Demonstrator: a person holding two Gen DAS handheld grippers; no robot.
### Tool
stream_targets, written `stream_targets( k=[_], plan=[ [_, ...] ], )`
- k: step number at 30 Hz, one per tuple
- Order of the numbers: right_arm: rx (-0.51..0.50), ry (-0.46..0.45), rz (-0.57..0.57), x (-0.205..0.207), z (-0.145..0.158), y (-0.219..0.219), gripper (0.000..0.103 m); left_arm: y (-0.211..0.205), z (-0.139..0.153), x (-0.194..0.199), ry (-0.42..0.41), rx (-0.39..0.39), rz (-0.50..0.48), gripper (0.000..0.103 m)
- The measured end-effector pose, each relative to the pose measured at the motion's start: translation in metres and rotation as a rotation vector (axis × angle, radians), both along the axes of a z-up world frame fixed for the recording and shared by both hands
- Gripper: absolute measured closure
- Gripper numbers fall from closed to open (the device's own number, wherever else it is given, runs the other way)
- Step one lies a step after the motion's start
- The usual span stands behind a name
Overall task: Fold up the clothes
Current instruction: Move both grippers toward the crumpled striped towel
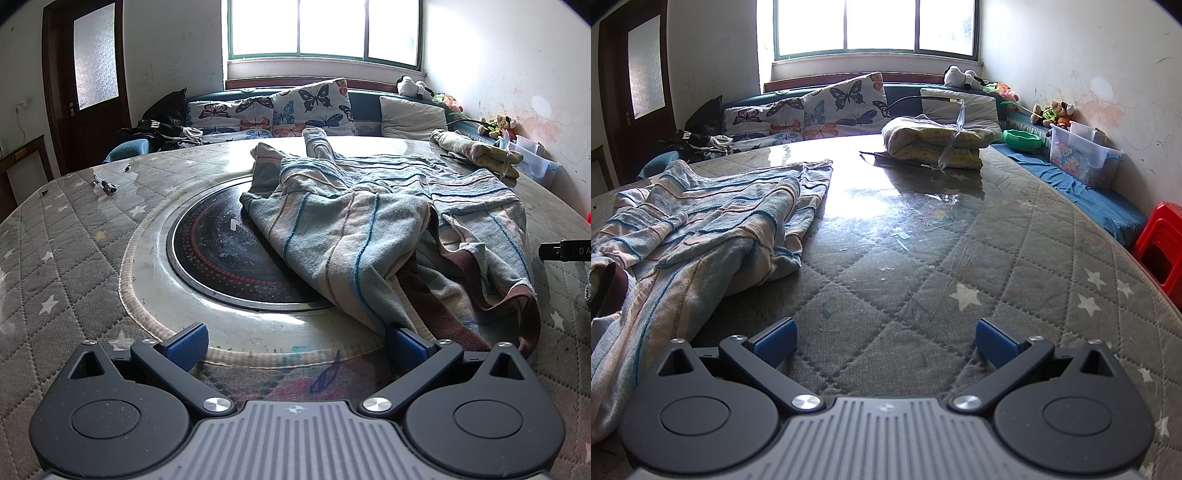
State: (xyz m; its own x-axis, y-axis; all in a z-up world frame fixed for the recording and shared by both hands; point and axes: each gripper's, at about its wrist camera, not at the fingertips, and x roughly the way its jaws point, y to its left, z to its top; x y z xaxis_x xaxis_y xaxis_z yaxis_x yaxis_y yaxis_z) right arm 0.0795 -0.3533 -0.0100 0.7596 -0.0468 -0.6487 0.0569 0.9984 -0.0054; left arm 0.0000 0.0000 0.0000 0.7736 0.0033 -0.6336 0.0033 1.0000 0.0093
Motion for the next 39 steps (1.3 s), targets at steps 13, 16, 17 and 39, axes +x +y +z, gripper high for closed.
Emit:
stream_targets(
  k=[13,16,17,39],
  plan=[
    [0.0,0.0,0.0,-0.001,0.0,-0.001,0.0,0.0,0.0,0.0,0.002,0.002,-0.001,0.0],
    [0.001,-0.004,0.0,-0.003,0.002,0.0,0.0,0.002,0.001,0.004,0.004,0.003,-0.002,0.0],
    [0.006,-0.004,-0.003,-0.004,0.003,0.0,0.001,0.002,0.001,0.003,0.006,0.004,-0.001,0.0],
    [0.004,-0.025,0.137,-0.071,0.026,0.043,0.004,-0.022,0.018,-0.03,0.006,0.018,-0.006,0.0]
  ],
)
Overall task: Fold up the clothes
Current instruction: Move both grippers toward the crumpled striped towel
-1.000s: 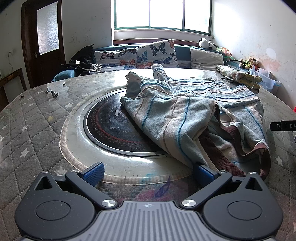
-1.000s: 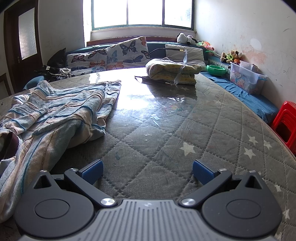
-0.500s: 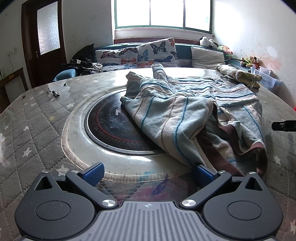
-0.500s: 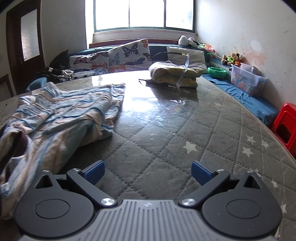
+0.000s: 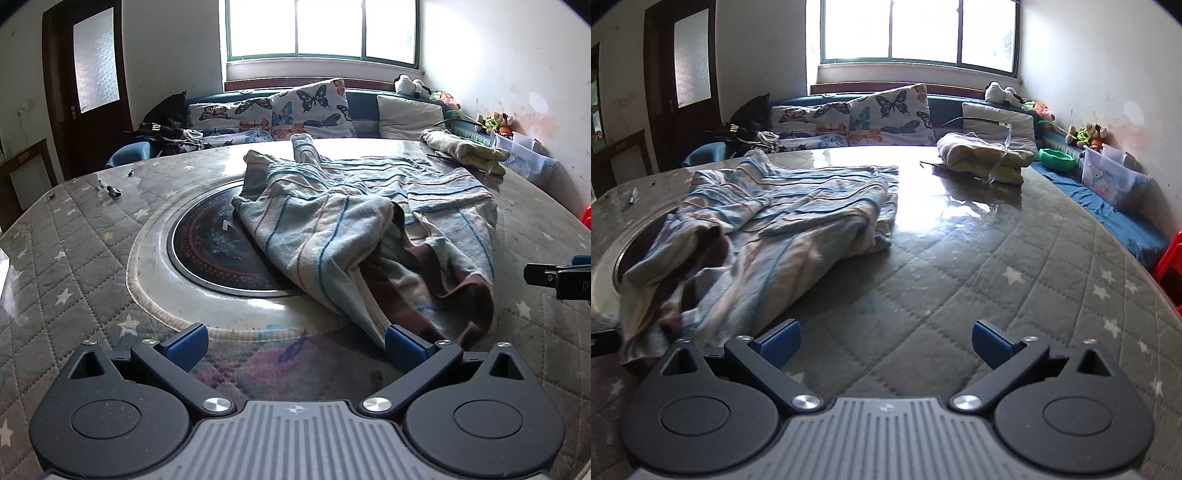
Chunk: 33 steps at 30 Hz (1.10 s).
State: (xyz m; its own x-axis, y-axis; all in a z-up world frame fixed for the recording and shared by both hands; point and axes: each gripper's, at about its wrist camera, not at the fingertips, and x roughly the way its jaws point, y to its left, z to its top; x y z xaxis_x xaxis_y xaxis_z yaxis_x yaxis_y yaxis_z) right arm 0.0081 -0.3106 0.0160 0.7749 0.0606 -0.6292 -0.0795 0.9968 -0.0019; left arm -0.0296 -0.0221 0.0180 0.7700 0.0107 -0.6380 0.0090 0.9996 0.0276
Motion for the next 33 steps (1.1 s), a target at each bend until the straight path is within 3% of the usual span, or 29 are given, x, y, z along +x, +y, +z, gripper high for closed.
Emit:
stream_targets(
  k=[33],
  plan=[
    [0.059,0.054,0.073,-0.038,-0.003,0.019,0.02,-0.018,-0.003,-0.019,0.046,0.028,-0.004,0.0]
  ],
)
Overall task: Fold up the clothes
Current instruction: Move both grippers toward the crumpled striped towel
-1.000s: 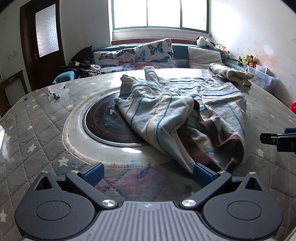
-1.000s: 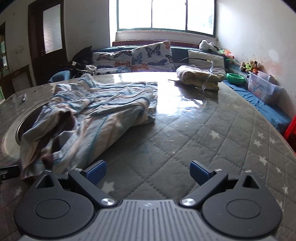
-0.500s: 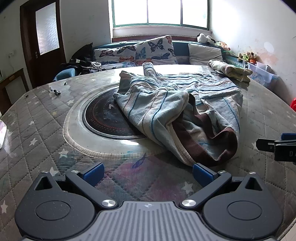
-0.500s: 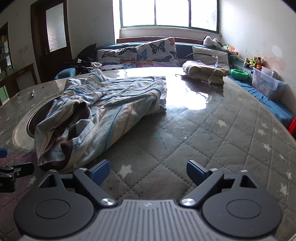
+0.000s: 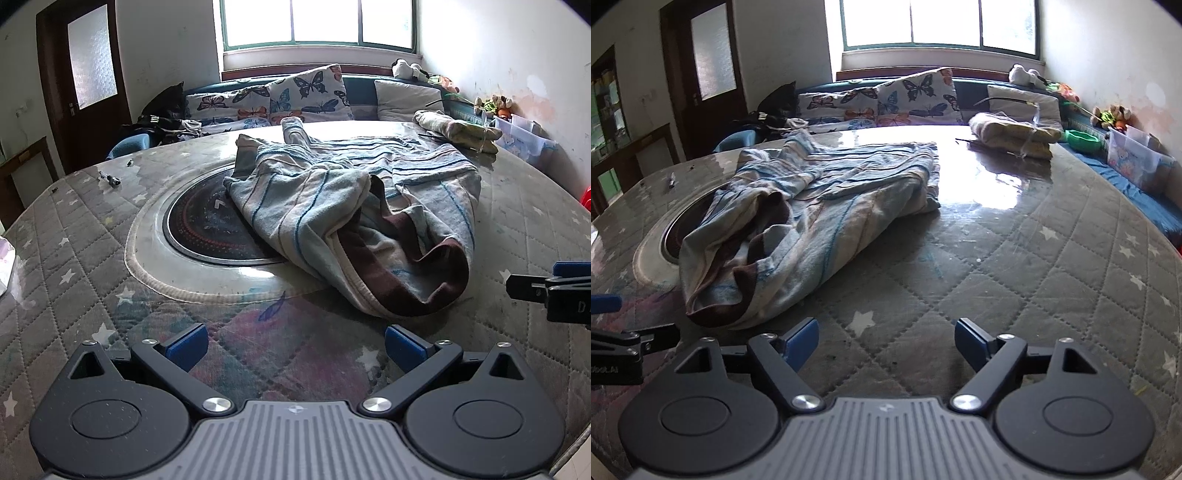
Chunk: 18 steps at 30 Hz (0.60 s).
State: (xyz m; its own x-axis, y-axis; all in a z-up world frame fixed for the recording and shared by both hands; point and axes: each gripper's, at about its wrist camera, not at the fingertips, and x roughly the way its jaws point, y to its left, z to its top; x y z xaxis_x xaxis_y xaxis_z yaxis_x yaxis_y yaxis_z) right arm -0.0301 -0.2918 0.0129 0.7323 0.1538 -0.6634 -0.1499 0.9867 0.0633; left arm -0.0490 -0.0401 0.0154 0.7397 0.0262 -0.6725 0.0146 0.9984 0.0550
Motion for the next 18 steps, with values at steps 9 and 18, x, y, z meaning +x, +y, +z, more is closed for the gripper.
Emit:
stream_targets(
  k=[9,18],
  plan=[
    [-0.024,0.005,0.03,-0.002,0.0,0.01,0.021,-0.001,0.0,-0.001,0.006,0.004,-0.003,0.0],
    [-0.021,0.014,0.036,-0.002,-0.001,0.013,0.022,-0.003,-0.002,0.0,0.018,0.01,-0.006,0.0]
  ],
)
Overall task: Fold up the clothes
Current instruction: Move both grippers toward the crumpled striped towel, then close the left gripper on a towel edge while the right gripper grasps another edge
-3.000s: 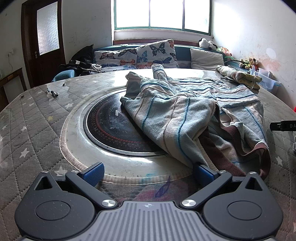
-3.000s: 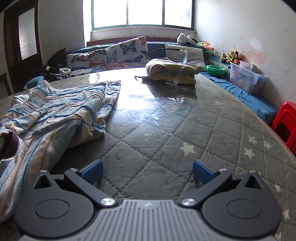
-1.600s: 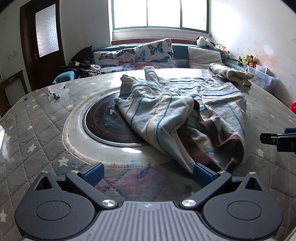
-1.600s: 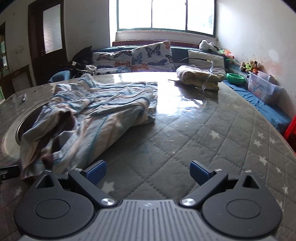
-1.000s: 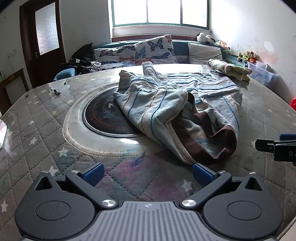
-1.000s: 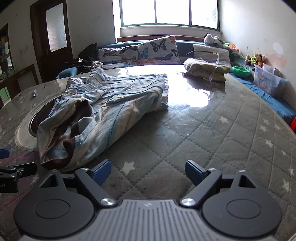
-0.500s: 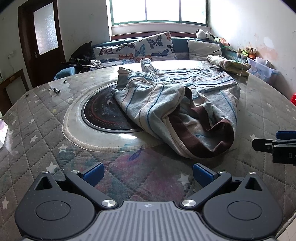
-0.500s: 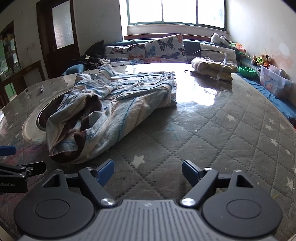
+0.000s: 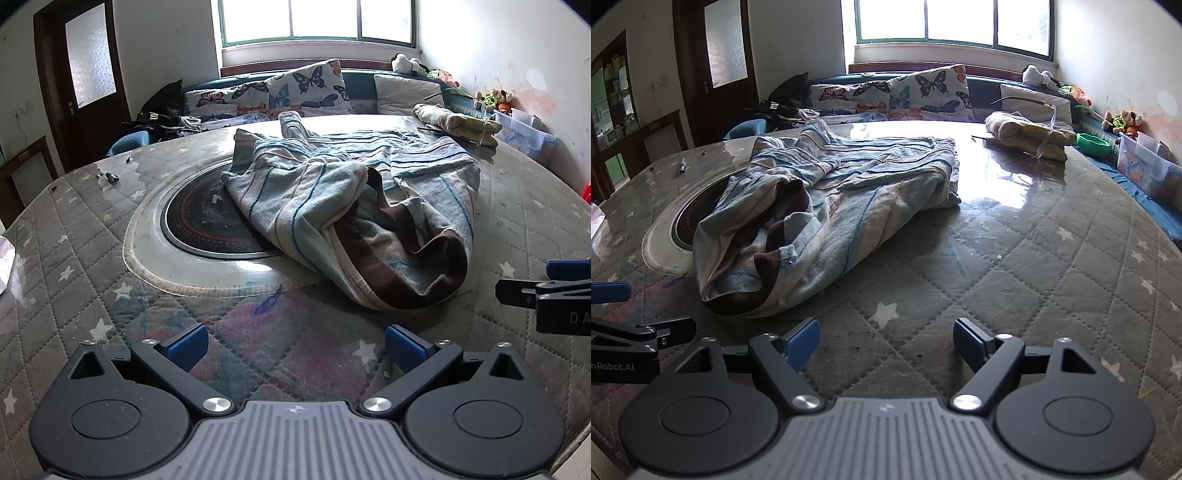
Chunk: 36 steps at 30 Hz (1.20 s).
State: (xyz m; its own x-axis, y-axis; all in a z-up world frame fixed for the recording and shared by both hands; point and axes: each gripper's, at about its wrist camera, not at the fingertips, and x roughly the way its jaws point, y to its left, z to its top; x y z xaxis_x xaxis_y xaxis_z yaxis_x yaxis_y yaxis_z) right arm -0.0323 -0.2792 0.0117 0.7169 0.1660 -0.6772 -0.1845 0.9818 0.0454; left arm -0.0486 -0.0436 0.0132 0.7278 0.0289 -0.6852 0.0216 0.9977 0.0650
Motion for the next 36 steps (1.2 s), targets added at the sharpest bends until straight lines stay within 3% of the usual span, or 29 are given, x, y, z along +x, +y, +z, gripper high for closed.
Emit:
stream_targets(
  k=[36],
  plan=[
    [-0.005,-0.004,0.028,0.022,0.009,0.01,0.022,0.009,0.009,0.024,0.001,-0.021,0.011,0.0]
  ],
)
